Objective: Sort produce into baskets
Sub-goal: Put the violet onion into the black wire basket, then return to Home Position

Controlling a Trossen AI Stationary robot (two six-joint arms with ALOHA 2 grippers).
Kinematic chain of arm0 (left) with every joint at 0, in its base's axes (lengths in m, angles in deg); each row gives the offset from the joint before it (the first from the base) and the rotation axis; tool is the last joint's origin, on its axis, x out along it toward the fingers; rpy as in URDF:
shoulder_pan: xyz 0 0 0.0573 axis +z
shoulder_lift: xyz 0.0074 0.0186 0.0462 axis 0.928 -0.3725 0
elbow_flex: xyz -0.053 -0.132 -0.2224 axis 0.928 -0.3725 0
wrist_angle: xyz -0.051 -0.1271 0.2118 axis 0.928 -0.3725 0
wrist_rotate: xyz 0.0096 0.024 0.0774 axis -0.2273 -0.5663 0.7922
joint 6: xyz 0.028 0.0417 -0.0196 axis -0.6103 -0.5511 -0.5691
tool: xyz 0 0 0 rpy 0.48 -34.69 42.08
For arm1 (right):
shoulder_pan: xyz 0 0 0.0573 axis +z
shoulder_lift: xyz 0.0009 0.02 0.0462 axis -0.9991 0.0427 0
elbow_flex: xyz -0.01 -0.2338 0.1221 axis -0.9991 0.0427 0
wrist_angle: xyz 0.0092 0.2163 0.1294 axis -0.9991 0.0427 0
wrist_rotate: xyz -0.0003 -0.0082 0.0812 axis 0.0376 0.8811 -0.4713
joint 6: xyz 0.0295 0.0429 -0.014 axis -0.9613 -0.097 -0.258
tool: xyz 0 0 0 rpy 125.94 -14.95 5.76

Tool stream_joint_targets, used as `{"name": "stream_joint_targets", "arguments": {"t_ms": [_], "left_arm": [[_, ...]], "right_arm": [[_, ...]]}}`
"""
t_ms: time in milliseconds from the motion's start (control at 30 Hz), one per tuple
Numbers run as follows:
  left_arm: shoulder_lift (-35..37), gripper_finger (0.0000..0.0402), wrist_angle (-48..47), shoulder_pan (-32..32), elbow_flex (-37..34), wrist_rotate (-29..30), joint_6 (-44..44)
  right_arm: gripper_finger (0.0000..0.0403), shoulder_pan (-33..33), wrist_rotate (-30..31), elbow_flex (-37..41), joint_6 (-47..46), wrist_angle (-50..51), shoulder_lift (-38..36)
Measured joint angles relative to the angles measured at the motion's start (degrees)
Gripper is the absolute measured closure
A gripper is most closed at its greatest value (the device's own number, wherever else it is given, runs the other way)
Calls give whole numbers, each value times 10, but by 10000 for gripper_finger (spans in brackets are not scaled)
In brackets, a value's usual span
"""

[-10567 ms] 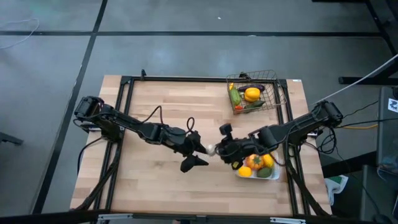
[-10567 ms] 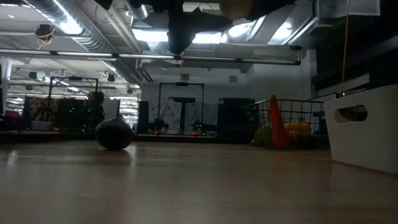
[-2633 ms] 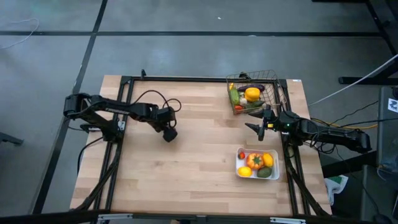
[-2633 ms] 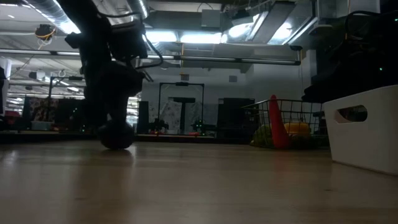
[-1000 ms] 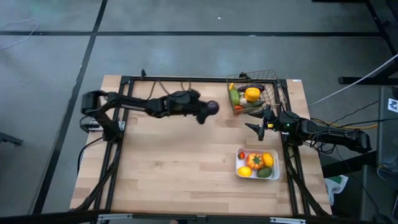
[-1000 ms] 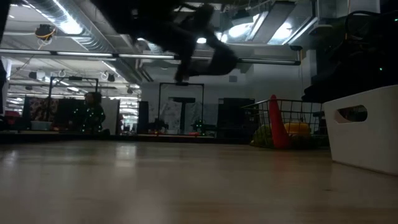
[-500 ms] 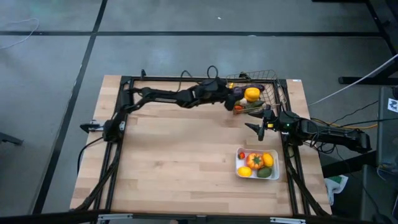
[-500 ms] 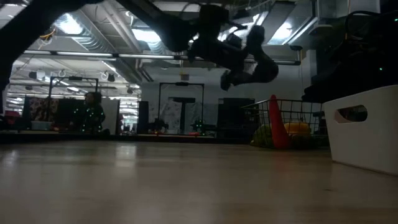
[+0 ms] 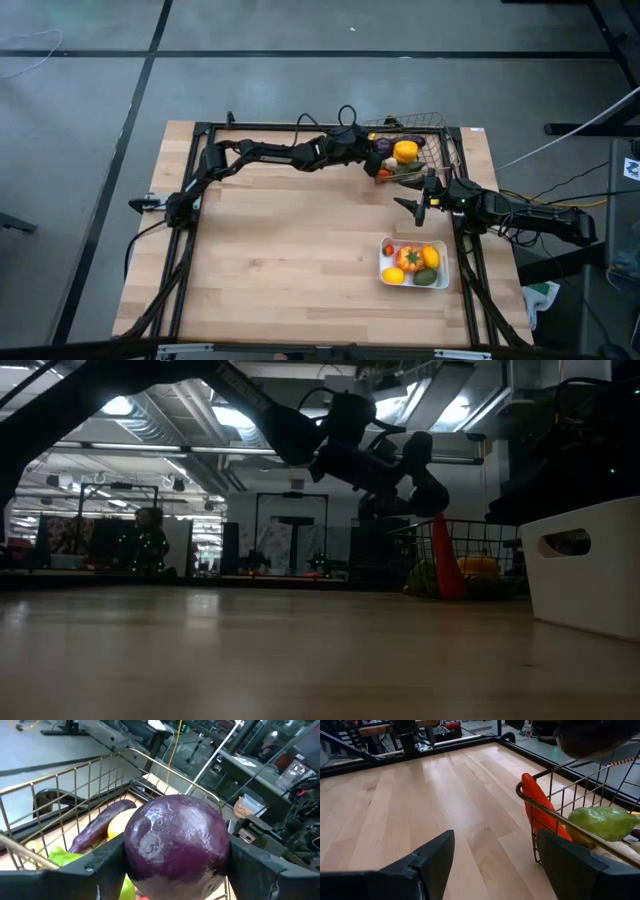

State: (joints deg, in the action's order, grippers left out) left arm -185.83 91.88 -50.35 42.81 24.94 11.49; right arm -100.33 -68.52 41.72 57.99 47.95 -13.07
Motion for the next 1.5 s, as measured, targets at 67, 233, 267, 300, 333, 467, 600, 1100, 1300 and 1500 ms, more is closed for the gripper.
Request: {"name": "stream_joint_targets", "arguments": {"t_ms": [67,233,267,300,333,467,600,1100,1300,1500], "left_arm": [[-2,123,2,0,0,0,-13],[-4,123,-5,0,0,13,-23],[-4,123,-11,-1,0,23,-23],[-4,123,-15,-1,0,29,-20],[-4,123,-18,0,0,30,-13],[-4,123,-10,0,0,31,3],[-4,119,1,2,0,15,-21],[-3,13,15,7,0,10,-54],[52,25,-56,21,0,-17,-118],[155,46,-151,31,-17,-82,-188]], "right_arm": [[123,0,0,0,0,0,0],[123,0,0,0,0,0,0],[123,0,0,0,0,0,0],[123,0,0,0,0,0,0],[123,0,0,0,0,0,0],[123,0,0,0,0,0,0],[123,0,0,0,0,0,0],[123,0,0,0,0,0,0],[123,0,0,0,0,0,0],[123,0,0,0,0,0,0]]}}
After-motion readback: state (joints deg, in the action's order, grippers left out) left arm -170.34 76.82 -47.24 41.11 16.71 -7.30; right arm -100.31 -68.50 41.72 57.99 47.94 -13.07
